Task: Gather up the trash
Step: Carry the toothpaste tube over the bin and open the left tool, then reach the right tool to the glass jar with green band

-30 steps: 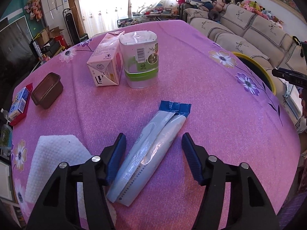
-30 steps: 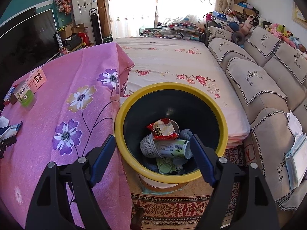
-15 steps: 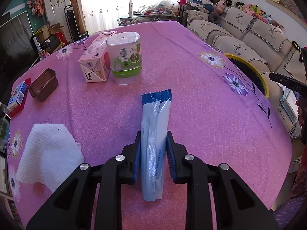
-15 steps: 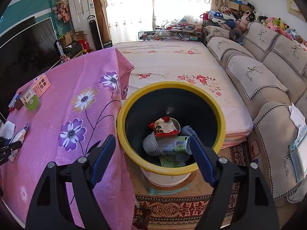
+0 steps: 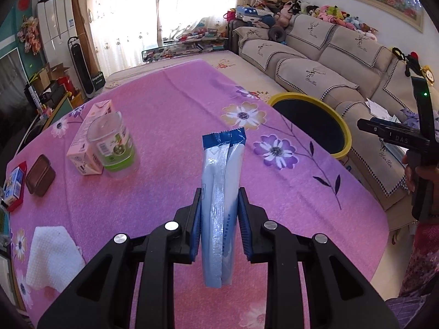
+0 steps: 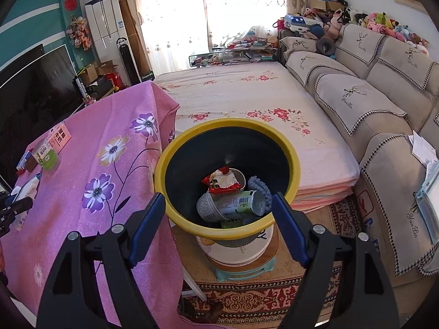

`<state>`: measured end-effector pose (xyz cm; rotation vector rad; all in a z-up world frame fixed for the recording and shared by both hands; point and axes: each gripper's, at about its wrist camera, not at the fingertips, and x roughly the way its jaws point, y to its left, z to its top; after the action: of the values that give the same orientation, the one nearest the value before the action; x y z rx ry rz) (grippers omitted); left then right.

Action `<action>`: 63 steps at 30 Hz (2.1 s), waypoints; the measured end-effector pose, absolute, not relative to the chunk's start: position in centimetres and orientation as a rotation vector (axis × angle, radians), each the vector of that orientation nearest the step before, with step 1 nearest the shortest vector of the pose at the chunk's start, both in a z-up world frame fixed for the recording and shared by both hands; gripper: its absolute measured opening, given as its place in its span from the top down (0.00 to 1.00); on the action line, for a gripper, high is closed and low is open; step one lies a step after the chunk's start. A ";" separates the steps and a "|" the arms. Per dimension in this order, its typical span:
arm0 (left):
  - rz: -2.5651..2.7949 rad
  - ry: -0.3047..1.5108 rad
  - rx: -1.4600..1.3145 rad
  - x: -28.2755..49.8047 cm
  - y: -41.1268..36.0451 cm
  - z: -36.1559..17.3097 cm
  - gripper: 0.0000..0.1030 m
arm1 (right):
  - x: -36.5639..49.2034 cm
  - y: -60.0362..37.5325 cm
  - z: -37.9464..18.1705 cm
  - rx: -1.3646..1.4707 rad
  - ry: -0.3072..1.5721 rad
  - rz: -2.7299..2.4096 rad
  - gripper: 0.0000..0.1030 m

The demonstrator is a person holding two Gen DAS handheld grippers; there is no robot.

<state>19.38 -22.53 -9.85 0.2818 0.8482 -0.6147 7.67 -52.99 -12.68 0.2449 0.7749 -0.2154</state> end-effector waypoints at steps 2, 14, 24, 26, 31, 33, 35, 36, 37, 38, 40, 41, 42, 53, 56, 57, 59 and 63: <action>-0.638 0.839 0.293 19.5 -24.1 -9.4 0.76 | 7.0 -53.8 -12.7 0.259 0.766 -0.227 0.27; -0.831 0.833 0.346 22.2 -38.9 -8.5 0.76 | 2.9 -59.2 -13.6 0.344 0.738 -0.319 0.27; -0.854 0.851 0.358 26.4 -50.1 -11.4 0.48 | 0.8 -62.5 -15.1 0.402 0.767 -0.397 0.27; -0.828 0.816 0.338 26.5 -50.2 -11.1 0.27 | 0.7 -62.6 -15.1 0.403 0.767 -0.395 0.27; -0.812 0.759 0.305 24.7 -47.1 -9.2 0.24 | 1.4 -61.8 -15.1 0.392 0.771 -0.370 0.26; -0.802 0.735 0.283 23.2 -44.7 -8.4 0.22 | 1.9 -61.1 -15.1 0.386 0.771 -0.350 0.26; -0.784 0.729 0.247 21.7 -41.5 -7.7 0.20 | 2.6 -60.3 -15.0 0.378 0.773 -0.327 0.26; -0.778 0.728 0.222 21.0 -40.1 -7.4 0.19 | 2.9 -59.8 -15.0 0.372 0.776 -0.315 0.26; -0.776 0.728 0.200 20.2 -38.5 -7.2 0.17 | 3.3 -59.3 -15.0 0.366 0.780 -0.304 0.26; -0.770 0.731 0.179 19.4 -36.5 -7.2 0.16 | 3.8 -58.8 -14.9 0.358 0.784 -0.292 0.26; -0.753 0.734 0.156 18.2 -33.6 -7.1 0.16 | 4.6 -57.5 -14.7 0.337 0.791 -0.265 0.26; -0.738 0.733 0.145 17.6 -32.0 -7.1 0.16 | 5.2 -56.8 -14.5 0.325 0.792 -0.247 0.26; -0.715 0.730 0.132 17.1 -30.5 -7.1 0.16 | 5.7 -55.9 -14.3 0.312 0.793 -0.228 0.26; -0.356 0.727 0.002 13.6 -10.9 -7.4 0.15 | 12.7 -43.8 -10.9 0.151 0.778 0.088 0.26; -0.268 0.730 -0.034 13.0 -6.0 -7.9 0.15 | 14.9 -39.7 -10.0 0.100 0.768 0.186 0.26; -0.246 0.731 -0.054 12.8 -4.6 -8.2 0.15 | 15.6 -38.2 -9.7 0.081 0.766 0.217 0.26; -0.213 0.734 -0.090 12.6 -2.4 -8.4 0.15 | 17.1 -35.2 -9.3 0.048 0.762 0.278 0.26; -0.185 0.728 -0.114 12.2 -0.3 -9.1 0.15 | 20.5 -29.6 -9.2 -0.003 0.769 0.342 0.26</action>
<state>12.20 -0.34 -9.06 -0.1144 0.7279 -0.1851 20.47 -29.59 -9.15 -0.0031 0.7691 0.3425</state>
